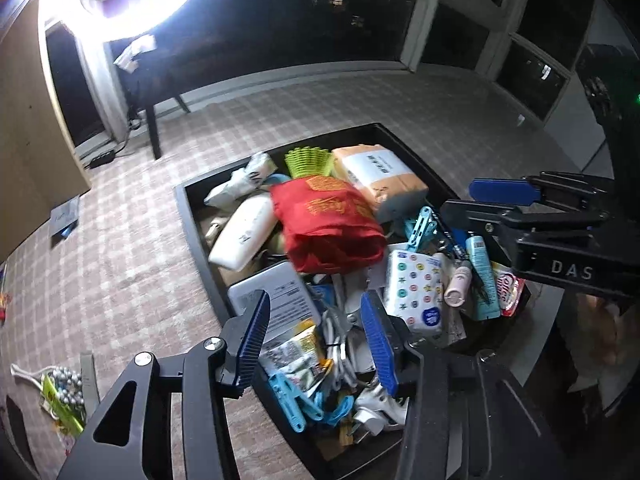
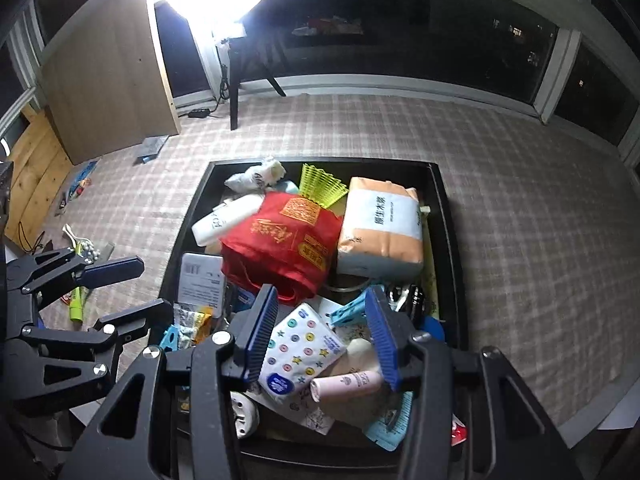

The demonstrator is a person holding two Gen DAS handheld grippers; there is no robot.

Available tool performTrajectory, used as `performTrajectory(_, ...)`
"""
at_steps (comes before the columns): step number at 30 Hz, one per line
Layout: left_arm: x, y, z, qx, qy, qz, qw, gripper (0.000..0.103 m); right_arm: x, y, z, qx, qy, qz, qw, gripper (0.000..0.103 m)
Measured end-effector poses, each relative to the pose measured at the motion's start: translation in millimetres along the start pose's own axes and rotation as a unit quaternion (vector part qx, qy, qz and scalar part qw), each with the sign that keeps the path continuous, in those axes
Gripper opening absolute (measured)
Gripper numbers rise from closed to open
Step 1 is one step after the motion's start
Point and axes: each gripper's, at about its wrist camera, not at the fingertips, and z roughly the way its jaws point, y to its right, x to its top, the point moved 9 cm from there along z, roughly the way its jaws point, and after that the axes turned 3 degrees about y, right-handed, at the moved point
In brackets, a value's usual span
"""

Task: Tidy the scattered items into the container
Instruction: 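Carry both blue clothespins to the black box and release them, then move both open grippers back to the pile of items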

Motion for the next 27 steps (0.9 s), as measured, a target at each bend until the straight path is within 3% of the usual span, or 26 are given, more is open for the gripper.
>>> performTrajectory(6, -15.7, -31.5, -7.4, 0.027, -0.004, -0.027, 0.9992, 0.045, 4.7, -28.5, 10.6, 0.021, -0.002, -0.019, 1.0, 0.045)
performTrajectory(13, -48.0, -102.4, -27.9, 0.079, -0.006, -0.094, 0.9924, 0.045, 8.1, -87.7, 26.9, 0.071, -0.008, -0.054, 0.996, 0.045)
performTrajectory(18, -81.6, -158.1, -49.6, 0.119, -0.005, -0.151, 0.9813, 0.045, 9.1, -144.3, 40.2, 0.104, -0.013, -0.091, 0.99, 0.045)
performTrajectory(27, -156.0, -244.4, -85.6, 0.172, -0.01, -0.253, 0.952, 0.044, -0.5, -246.1, 61.0, 0.169, -0.035, -0.145, 0.974, 0.044)
